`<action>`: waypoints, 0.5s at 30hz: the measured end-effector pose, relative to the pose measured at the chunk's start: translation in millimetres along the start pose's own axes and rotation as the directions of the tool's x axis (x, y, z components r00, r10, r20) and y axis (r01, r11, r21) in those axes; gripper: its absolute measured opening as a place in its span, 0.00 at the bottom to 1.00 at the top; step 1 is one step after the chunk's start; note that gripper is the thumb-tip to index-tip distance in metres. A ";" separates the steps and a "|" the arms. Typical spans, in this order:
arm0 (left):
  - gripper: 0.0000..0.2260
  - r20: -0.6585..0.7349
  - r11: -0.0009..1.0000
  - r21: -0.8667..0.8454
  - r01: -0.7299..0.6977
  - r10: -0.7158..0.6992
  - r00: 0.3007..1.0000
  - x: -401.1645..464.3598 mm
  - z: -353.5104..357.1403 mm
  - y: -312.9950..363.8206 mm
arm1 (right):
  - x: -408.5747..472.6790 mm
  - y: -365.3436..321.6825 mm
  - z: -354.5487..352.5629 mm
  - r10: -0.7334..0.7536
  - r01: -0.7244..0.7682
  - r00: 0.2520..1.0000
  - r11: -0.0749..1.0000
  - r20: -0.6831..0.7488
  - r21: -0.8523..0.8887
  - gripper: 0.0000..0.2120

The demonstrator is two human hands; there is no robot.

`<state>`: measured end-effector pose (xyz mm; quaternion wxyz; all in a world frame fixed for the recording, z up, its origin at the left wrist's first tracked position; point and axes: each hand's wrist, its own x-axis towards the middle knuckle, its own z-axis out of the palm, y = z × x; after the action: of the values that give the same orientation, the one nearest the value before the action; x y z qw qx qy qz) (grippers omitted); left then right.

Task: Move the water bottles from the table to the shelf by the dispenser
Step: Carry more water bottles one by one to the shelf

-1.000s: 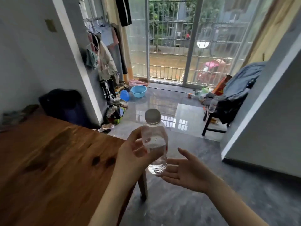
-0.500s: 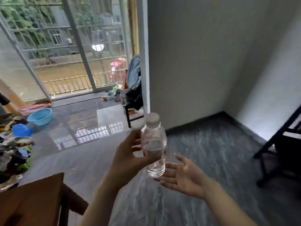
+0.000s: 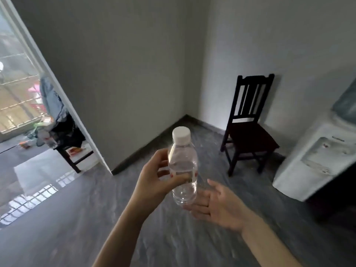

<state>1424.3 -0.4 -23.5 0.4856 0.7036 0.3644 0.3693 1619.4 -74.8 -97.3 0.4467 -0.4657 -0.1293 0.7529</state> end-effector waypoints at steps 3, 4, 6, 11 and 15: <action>0.24 0.112 0.999 -0.035 0.004 0.000 0.994 20.5 30.4 3.5 | -18.3 -2.7 -28.5 -0.049 0.054 0.996 0.996 -0.074 0.070 0.32; 0.24 0.153 0.999 -0.043 0.004 0.003 0.988 27.7 39.9 4.7 | -23.8 -3.4 -36.2 -0.068 0.077 0.993 0.993 -0.095 0.095 0.33; 0.23 0.245 0.998 -0.054 -0.008 0.021 0.969 41.5 59.0 7.5 | -35.7 -3.4 -48.1 -0.114 0.135 0.984 0.978 -0.138 0.158 0.33; 0.23 0.468 0.994 -0.093 -0.052 0.089 0.879 71.2 101.2 11.3 | -62.0 0.6 -71.2 -0.219 0.294 0.937 0.915 -0.273 0.277 0.30; 0.24 0.623 0.989 -0.080 -0.128 0.150 0.767 87.9 126.5 8.1 | -72.1 8.1 -79.4 -0.258 0.391 0.890 0.856 -0.375 0.338 0.31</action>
<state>1576.6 21.6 -33.5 0.5620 0.8032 0.1227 0.1548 1691.8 -154.1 -102.3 0.6699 -0.4485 0.0246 0.5911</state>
